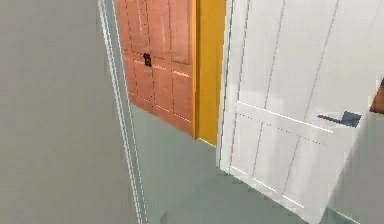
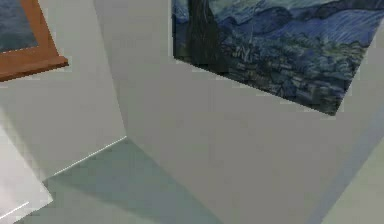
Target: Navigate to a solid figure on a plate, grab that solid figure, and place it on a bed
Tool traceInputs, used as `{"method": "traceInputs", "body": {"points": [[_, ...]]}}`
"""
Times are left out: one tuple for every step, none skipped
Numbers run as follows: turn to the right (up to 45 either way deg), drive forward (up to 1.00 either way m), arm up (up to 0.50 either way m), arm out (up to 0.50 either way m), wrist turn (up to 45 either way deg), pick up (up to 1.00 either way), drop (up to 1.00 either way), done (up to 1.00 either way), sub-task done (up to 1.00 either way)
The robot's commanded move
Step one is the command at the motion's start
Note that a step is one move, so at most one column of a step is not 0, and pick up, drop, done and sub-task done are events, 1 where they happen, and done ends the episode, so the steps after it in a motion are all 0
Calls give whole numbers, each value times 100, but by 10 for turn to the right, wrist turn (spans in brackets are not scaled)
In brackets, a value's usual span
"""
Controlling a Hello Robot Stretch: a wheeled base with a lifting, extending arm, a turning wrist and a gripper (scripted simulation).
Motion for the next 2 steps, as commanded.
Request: {"method": "traceInputs", "body": {"points": [[60, 0, 0, 0, 0, 0, 0, 0, 0], [0, 85, 0, 0, 0, 0, 0, 0, 0]]}}
